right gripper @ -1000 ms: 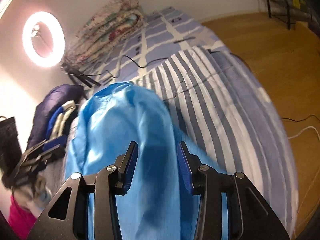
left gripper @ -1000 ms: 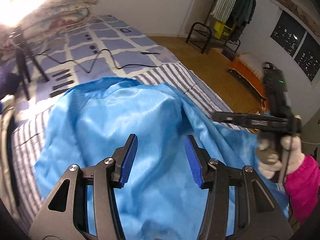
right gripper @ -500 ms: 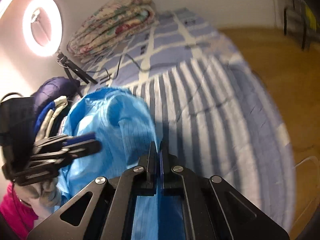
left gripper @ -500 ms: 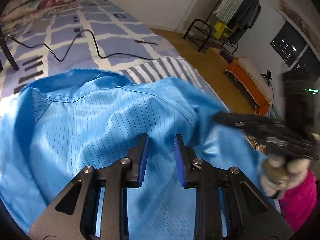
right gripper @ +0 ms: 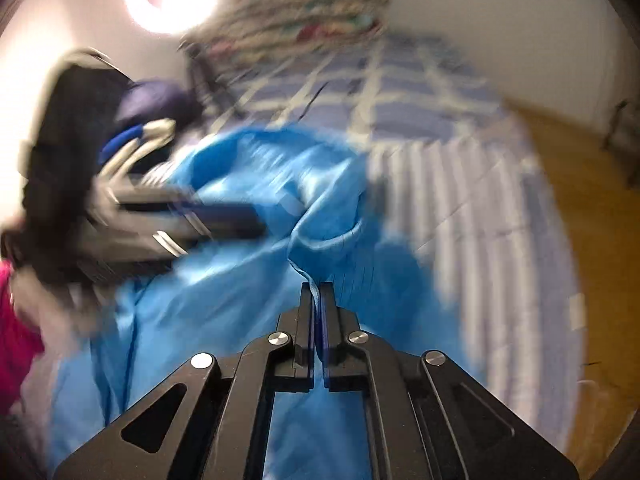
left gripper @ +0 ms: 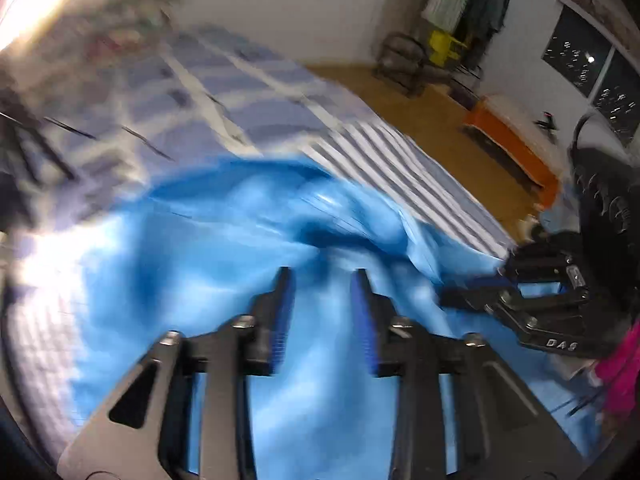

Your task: Fold large clothes

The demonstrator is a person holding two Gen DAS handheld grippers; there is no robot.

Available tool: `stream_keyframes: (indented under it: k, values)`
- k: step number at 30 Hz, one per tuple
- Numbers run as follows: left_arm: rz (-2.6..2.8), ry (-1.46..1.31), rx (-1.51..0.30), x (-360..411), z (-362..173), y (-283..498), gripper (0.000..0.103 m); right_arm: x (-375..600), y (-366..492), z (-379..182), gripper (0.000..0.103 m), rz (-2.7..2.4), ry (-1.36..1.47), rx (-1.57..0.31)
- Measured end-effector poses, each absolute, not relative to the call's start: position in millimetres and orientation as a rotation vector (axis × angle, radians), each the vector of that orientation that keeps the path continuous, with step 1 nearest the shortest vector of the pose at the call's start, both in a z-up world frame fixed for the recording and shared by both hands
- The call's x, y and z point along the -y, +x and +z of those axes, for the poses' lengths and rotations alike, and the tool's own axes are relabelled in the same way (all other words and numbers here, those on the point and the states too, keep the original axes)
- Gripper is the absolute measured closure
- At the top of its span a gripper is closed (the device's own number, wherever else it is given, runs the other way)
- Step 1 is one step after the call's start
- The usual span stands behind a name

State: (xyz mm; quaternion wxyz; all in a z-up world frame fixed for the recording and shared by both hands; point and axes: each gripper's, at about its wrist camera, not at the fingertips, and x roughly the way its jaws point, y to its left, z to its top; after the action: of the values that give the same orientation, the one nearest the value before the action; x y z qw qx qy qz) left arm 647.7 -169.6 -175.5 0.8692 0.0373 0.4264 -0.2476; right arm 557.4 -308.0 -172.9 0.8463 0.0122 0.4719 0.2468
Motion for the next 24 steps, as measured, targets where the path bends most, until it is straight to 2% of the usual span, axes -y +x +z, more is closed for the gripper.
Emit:
stream_keyframes:
  k: [1, 2, 7, 15, 18, 22, 23, 24]
  values:
    - [-0.451, 0.102, -0.856, 156.8, -169.3, 651.4, 0.040, 306.7, 556.4, -175.2, 0.100, 0.578, 0.028, -1.015]
    - [-0.400, 0.099, -0.839, 147.2, -166.1, 657.1, 0.038, 307.2, 554.3, -173.5, 0.099, 0.592, 0.023, -1.004]
    - [-0.317, -0.055, -0.886, 117.5, -168.6, 704.8, 0.036, 326.6, 553.1, -152.5, 0.094, 0.639, 0.134, -0.946]
    - [-0.228, 0.202, -1.015, 158.8, -219.2, 750.1, 0.036, 349.3, 559.9, -146.9, 0.094, 0.523, 0.148, -0.924]
    - [-0.189, 0.216, -1.044, 160.0, -236.8, 756.1, 0.102, 345.3, 560.5, -153.8, 0.094, 0.492, 0.116, -0.930]
    - [-0.195, 0.177, -0.979, 152.5, -232.7, 747.0, 0.103, 333.4, 557.4, -158.6, 0.095, 0.459, 0.038, -0.930]
    - [-0.172, 0.155, -0.937, 146.6, -224.6, 741.9, 0.103, 331.0, 558.8, -160.0, 0.100, 0.444, 0.017, -0.930]
    - [-0.154, 0.114, -0.895, 138.6, -214.2, 737.3, 0.103, 328.2, 557.3, -159.5, 0.100, 0.420, -0.011, -0.921]
